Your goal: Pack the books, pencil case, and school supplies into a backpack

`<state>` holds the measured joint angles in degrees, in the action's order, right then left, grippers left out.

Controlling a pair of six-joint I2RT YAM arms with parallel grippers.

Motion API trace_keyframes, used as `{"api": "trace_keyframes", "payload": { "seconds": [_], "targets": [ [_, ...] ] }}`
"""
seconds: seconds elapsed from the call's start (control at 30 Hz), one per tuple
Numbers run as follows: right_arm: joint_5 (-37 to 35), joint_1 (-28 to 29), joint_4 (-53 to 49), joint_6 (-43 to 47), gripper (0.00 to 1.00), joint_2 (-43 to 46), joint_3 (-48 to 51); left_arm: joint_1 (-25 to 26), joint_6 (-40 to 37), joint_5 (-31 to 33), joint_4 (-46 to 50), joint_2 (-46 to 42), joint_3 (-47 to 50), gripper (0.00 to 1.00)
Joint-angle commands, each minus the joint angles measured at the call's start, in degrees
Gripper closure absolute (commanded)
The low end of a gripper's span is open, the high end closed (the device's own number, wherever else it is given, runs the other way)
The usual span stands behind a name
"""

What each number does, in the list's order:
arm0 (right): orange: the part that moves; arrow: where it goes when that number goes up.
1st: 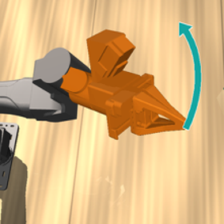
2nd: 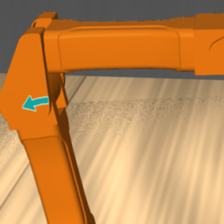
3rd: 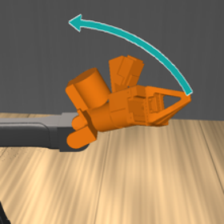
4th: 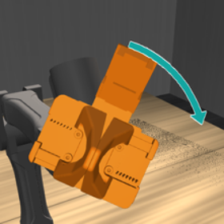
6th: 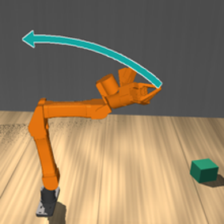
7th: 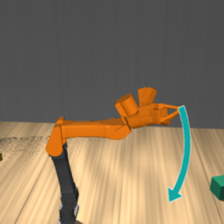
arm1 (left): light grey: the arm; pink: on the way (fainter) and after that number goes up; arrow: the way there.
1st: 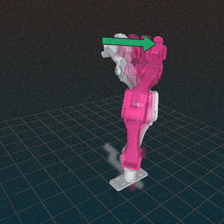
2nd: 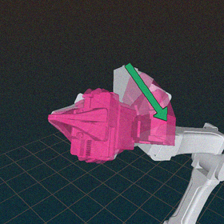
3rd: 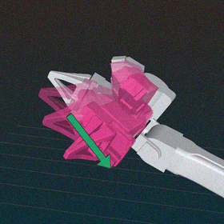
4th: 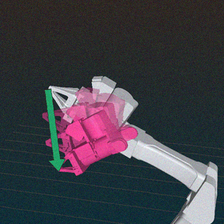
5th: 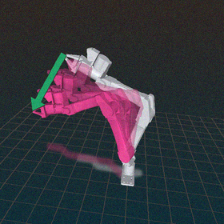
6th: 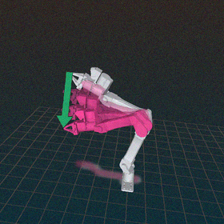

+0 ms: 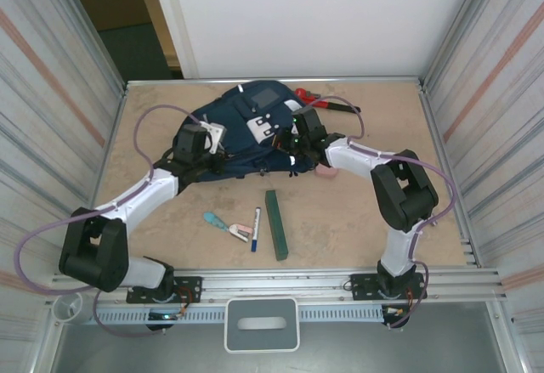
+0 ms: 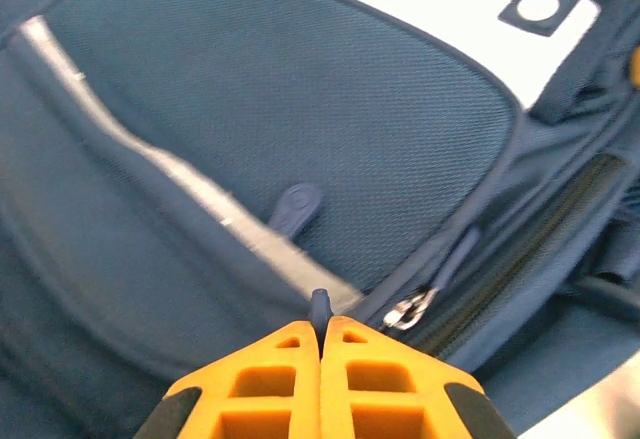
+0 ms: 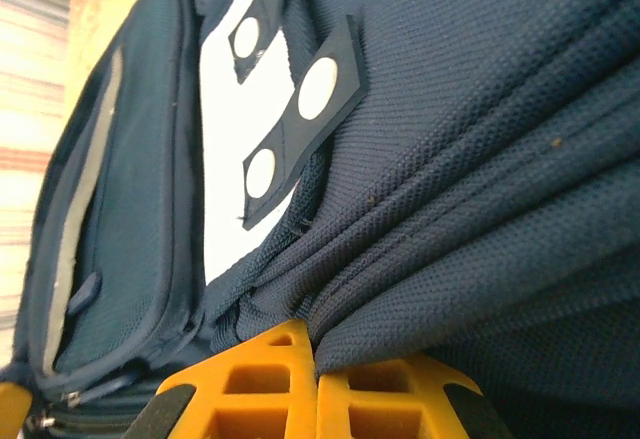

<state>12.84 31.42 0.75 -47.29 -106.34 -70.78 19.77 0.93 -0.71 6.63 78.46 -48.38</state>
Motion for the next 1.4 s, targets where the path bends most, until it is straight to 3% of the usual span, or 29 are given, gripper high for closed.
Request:
{"api": "trace_keyframes", "payload": {
  "seconds": [0.0,0.1,0.2,0.33,0.43,0.53,0.67,0.83,0.97,1.1,1.23,1.3,1.37],
  "targets": [
    [3.23,-3.43,-1.05,5.59,1.00,0.84,-3.82,-3.52,-1.82,8.46,2.18,-1.29,0.91,1.00],
    [7.88,-3.65,-4.27,8.28,1.00,-2.37,-9.15,-3.78,-1.85,7.33,2.36,-0.90,0.22,1.00],
    [10.79,-3.64,-8.51,11.24,1.00,-5.94,-15.27,-3.54,-0.76,1.72,2.67,-1.06,-0.29,1.00],
    [11.81,-3.70,-13.39,13.46,1.00,-9.86,-22.07,0.54,1.75,-4.26,0.56,-2.17,0.36,1.00],
    [11.14,-3.73,-19.98,15.78,0.84,-12.77,-29.10,4.44,3.21,-5.27,-0.79,-1.11,-0.50,1.00],
    [6.08,-3.91,-28.59,19.07,0.65,-12.97,-34.37,6.75,3.88,-5.32,-1.36,1.45,-3.07,1.00],
    [1.07,-3.91,-28.31,18.70,0.47,-5.36,-25.02,8.35,3.67,-4.61,-0.92,4.04,-6.55,1.00],
    [4.75,-3.21,-17.06,10.59,0.29,3.70,-5.48,9.01,3.38,-4.88,-0.90,4.34,-7.87,1.00],
    [12.35,-2.06,-3.49,1.10,0.19,3.72,2.96,9.45,3.26,-5.08,-1.25,4.07,-7.52,1.00],
    [15.04,-0.26,3.10,-4.58,0.17,-0.33,2.93,9.84,2.98,-4.92,-0.62,4.08,-7.69,1.00],
    [13.13,0.37,4.26,-6.33,0.20,-3.75,1.75,10.09,2.67,-4.44,0.04,3.01,-7.62,1.00],
    [12.23,0.16,4.17,-6.33,0.31,-4.62,1.61,10.11,2.27,-3.89,0.05,2.20,-7.43,1.00],
    [11.74,-0.29,4.34,-6.16,0.53,-4.77,2.11,10.03,1.59,-2.69,0.41,1.30,-7.43,1.00]
  ]
}}
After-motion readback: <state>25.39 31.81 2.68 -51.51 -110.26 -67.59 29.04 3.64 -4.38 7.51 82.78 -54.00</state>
